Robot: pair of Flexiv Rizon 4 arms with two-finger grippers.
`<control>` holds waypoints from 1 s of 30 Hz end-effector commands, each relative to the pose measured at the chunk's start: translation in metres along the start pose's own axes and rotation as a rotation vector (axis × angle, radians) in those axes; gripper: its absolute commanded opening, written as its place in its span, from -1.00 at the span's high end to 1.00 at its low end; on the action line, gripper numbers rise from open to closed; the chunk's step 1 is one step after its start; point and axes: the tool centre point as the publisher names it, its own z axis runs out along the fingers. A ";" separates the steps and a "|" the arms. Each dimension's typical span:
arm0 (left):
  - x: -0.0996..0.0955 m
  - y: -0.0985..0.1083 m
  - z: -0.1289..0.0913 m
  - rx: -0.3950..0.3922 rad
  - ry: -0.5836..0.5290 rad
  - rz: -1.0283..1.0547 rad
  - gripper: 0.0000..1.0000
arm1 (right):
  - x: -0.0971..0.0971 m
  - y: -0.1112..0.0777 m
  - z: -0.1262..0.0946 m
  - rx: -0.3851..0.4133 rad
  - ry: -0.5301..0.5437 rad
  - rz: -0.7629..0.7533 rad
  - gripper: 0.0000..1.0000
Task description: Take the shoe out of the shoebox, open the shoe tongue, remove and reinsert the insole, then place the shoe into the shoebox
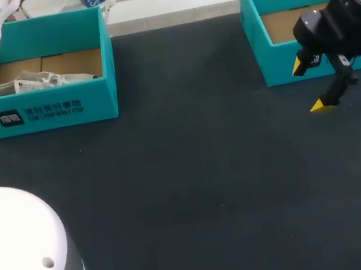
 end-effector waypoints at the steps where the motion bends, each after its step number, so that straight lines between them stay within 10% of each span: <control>1: -0.036 0.027 0.010 0.051 0.058 -0.043 1.00 | -0.001 0.000 0.001 0.002 0.002 0.000 -1.00; 14: -0.069 0.067 0.043 0.090 0.049 0.002 1.00 | -0.001 0.000 0.001 0.002 0.002 0.000 -1.00; 23: -0.078 0.068 0.041 0.046 0.039 0.880 1.00 | -0.001 0.000 0.001 0.002 0.002 0.000 -1.00; 30: -0.070 0.074 0.035 -0.235 -0.003 1.468 1.00 | -0.001 0.000 0.001 0.002 0.002 0.000 -1.00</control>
